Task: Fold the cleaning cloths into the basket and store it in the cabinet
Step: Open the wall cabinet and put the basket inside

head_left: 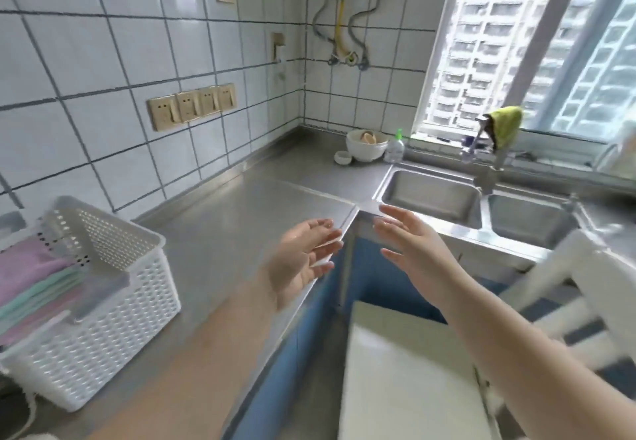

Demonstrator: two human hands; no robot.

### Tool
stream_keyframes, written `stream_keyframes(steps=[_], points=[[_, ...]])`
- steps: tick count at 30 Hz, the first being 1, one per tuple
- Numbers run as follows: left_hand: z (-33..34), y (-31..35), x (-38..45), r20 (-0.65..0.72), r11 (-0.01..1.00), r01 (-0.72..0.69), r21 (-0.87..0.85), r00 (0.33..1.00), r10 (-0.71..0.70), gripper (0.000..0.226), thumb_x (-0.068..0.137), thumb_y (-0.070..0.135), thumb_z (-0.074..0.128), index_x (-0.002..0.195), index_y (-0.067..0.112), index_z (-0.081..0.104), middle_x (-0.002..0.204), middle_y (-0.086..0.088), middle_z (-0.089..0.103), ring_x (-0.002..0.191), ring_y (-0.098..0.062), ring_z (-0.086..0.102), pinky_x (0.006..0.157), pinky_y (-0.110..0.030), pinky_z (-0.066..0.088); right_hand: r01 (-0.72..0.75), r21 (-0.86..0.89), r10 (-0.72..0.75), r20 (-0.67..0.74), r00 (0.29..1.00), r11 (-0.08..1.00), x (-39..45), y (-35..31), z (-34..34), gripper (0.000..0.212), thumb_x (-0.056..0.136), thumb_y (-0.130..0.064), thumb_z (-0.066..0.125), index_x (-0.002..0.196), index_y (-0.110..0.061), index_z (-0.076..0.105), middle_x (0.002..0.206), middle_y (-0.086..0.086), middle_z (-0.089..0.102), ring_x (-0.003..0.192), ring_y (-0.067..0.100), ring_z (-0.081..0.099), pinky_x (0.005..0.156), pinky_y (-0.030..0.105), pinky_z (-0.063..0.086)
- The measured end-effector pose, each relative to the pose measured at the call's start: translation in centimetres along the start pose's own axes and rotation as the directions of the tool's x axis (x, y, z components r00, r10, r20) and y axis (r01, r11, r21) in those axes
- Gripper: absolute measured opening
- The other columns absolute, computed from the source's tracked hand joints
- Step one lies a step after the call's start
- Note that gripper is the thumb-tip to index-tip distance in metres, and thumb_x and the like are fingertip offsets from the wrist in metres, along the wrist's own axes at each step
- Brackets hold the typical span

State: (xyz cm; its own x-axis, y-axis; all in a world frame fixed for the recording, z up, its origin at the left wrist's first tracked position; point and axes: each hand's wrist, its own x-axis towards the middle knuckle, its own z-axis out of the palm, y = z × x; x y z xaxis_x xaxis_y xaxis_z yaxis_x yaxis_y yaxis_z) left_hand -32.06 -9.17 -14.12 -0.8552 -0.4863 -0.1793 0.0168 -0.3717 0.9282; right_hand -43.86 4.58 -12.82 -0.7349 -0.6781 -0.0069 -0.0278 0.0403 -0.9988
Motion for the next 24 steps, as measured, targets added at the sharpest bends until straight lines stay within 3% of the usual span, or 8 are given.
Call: stream_keyframes(steps=[4, 9, 12, 15, 20, 24], points=[[9.7, -4.1, 0.1, 0.233, 0.992, 0.075, 0.098, 0.968, -0.096, 0.011, 0.092, 0.026, 0.057, 0.102, 0.025, 0.059, 0.102, 0.004, 0.069, 0.104, -0.015, 0.062, 0.089, -0.034, 0.044, -0.018, -0.044, 0.006, -0.259, 0.966, 0.999, -7.2, 1.1, -10.2, 0.041, 0.089, -0.027, 0.062, 0.128, -0.025, 0.051, 0.123, -0.004, 0.058, 0.114, 0.011, 0.054, 0.099, 0.035, 0.044], [21.6, -9.2, -3.0, 0.473, 0.973, 0.117, 0.197, 0.859, -0.199, 0.028, 0.090, 0.028, 0.057, 0.117, 0.020, 0.056, 0.110, 0.003, 0.068, 0.111, -0.016, 0.060, 0.099, -0.040, 0.042, -0.079, -0.048, 0.043, -0.521, 0.852, 0.996, -17.9, 2.3, -20.2, 0.040, 0.089, -0.028, 0.062, 0.127, -0.025, 0.051, 0.125, -0.001, 0.057, 0.116, 0.016, 0.054, 0.100, 0.038, 0.044], [28.1, -11.7, -5.9, 0.603, 0.963, 0.134, 0.233, 0.758, -0.251, 0.041, 0.081, 0.035, 0.063, 0.120, 0.021, 0.056, 0.111, 0.004, 0.068, 0.110, -0.014, 0.061, 0.100, -0.040, 0.043, -0.090, -0.021, 0.058, -0.624, 0.780, 0.996, -24.5, 2.6, -25.1, 0.027, 0.089, -0.026, 0.062, 0.114, -0.033, 0.054, 0.121, -0.005, 0.059, 0.114, 0.014, 0.055, 0.098, 0.038, 0.045], [33.9, -13.9, -8.8, 0.693, 0.961, 0.141, 0.237, 0.668, -0.269, 0.034, 0.089, 0.030, 0.059, 0.121, 0.021, 0.055, 0.114, 0.003, 0.067, 0.110, -0.013, 0.061, 0.101, -0.038, 0.043, -0.078, 0.002, 0.054, -0.729, 0.682, 0.997, -30.5, 2.1, -28.5, 0.022, 0.091, -0.020, 0.059, 0.108, -0.033, 0.054, 0.113, -0.009, 0.058, 0.112, 0.012, 0.054, 0.098, 0.038, 0.043], [42.2, -15.8, -13.9, 0.812, 0.956, 0.141, 0.257, 0.505, -0.293, 0.031, 0.091, 0.028, 0.057, 0.121, 0.022, 0.056, 0.113, 0.004, 0.069, 0.110, -0.011, 0.061, 0.101, -0.038, 0.041, -0.050, 0.003, 0.028, -0.861, 0.508, 0.999, -39.6, 0.9, -31.8, 0.020, 0.092, -0.017, 0.058, 0.105, -0.031, 0.056, 0.114, -0.002, 0.057, 0.105, 0.008, 0.055, 0.095, 0.035, 0.041], [49.2, -15.6, -17.7, 0.908, 0.962, 0.069, 0.263, 0.319, -0.271, 0.034, 0.085, 0.031, 0.062, 0.118, 0.023, 0.059, 0.113, 0.003, 0.069, 0.111, -0.013, 0.062, 0.103, -0.041, 0.042, -0.085, -0.073, -0.040, -0.941, 0.336, 0.994, -46.5, -2.2, -34.0, 0.023, 0.093, -0.018, 0.057, 0.112, -0.031, 0.055, 0.120, -0.003, 0.058, 0.114, 0.010, 0.054, 0.101, 0.037, 0.043]])
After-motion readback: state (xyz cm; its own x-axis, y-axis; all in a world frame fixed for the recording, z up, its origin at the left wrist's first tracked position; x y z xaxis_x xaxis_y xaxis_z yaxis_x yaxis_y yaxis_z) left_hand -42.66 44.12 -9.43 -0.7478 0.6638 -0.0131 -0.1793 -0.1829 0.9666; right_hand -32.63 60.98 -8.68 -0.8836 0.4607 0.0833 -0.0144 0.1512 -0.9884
